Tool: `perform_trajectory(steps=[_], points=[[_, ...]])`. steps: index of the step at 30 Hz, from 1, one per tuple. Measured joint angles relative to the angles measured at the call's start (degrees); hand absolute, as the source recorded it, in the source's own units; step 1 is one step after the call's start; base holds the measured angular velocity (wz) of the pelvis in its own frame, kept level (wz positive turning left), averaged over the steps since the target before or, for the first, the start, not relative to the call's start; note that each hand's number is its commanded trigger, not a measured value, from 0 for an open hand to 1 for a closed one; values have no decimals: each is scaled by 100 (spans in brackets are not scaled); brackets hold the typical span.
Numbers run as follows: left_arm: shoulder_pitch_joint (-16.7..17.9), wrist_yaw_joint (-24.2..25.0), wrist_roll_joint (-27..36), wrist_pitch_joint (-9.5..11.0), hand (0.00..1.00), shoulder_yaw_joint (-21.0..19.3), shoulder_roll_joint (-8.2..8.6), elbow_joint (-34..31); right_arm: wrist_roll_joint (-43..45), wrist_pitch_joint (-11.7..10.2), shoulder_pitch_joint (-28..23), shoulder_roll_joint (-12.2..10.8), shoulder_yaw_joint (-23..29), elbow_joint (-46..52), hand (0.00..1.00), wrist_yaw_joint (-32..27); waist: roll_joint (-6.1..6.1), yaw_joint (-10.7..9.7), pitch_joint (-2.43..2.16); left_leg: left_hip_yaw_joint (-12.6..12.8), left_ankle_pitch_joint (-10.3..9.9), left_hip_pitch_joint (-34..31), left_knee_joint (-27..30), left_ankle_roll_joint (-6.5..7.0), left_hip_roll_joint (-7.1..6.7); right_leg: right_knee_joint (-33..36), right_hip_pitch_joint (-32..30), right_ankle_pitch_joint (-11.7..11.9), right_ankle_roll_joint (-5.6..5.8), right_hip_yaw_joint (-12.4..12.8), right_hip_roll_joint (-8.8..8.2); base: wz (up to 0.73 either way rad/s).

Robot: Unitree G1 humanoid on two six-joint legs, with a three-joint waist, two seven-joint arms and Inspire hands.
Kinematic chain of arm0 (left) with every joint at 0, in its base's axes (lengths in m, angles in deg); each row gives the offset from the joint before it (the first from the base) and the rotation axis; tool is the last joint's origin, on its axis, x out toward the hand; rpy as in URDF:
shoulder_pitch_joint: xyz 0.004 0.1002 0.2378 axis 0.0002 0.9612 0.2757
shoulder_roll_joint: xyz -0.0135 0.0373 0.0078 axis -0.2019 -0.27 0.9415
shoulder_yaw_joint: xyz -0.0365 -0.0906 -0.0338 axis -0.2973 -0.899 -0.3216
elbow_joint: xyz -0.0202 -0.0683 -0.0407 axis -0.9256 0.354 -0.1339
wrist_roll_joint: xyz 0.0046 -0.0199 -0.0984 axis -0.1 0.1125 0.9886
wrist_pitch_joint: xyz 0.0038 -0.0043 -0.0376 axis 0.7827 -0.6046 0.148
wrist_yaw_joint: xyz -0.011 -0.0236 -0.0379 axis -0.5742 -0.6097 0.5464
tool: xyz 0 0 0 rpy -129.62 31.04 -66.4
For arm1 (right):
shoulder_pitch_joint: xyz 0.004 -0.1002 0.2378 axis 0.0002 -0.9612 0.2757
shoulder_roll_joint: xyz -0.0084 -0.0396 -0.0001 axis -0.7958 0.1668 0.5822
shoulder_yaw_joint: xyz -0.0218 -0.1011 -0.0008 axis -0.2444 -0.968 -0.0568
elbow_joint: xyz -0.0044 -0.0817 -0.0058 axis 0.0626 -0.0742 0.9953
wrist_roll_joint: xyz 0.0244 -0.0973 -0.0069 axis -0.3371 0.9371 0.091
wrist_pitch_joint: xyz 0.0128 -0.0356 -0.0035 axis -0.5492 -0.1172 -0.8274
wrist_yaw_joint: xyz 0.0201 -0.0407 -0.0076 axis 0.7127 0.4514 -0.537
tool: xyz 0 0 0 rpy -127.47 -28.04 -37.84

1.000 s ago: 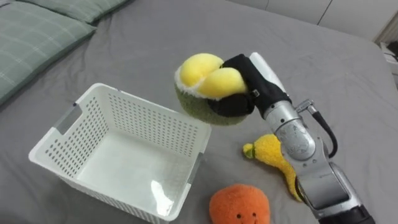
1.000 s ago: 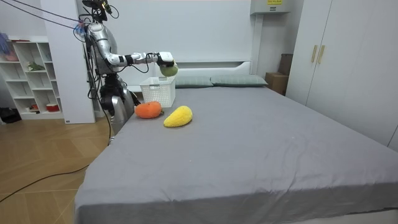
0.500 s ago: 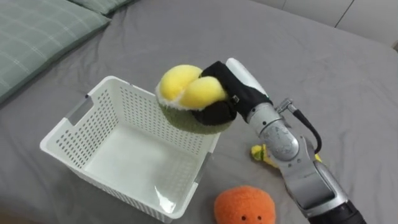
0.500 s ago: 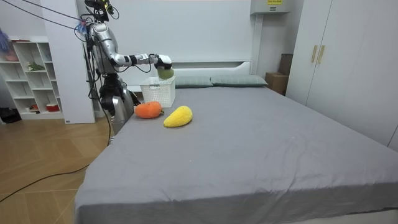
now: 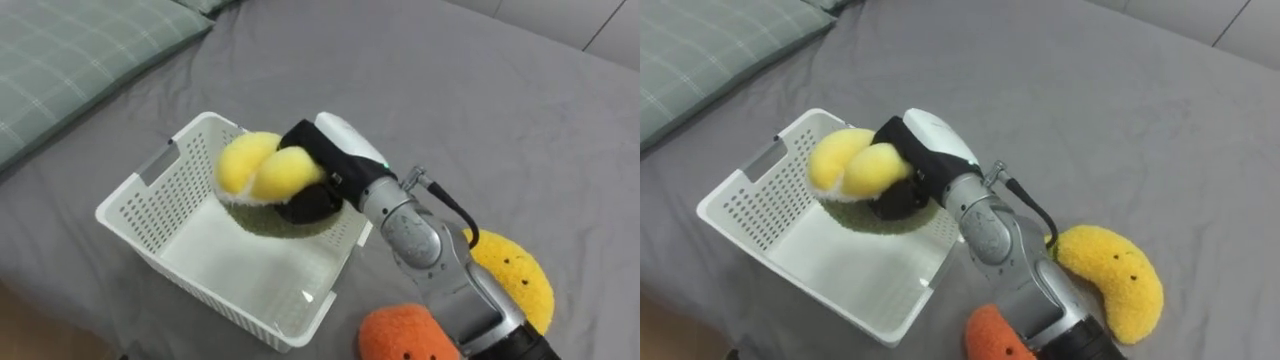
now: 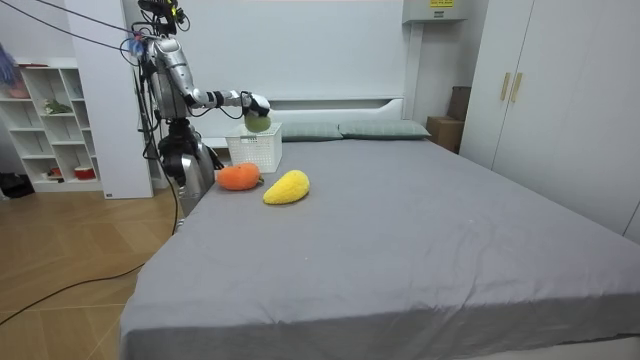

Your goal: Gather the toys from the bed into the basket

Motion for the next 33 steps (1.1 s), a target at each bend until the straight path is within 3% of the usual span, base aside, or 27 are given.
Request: perform_trajectory(steps=[9, 33], points=[[-98, 2, 0, -11, 0, 3, -22, 3, 18, 127, 5, 2, -197, -170, 0, 0, -73, 66, 19, -21, 10, -49, -12, 3, -8, 8, -39, 3, 5, -2, -4, 0], [-198, 119, -17, 32, 0, 104, -38, 15, 206, 123, 3, -14, -211, -399, 0, -22, -184, 120, 83, -115, 18, -83, -11, 9, -20, 3, -28, 7, 12, -151, -23, 1]])
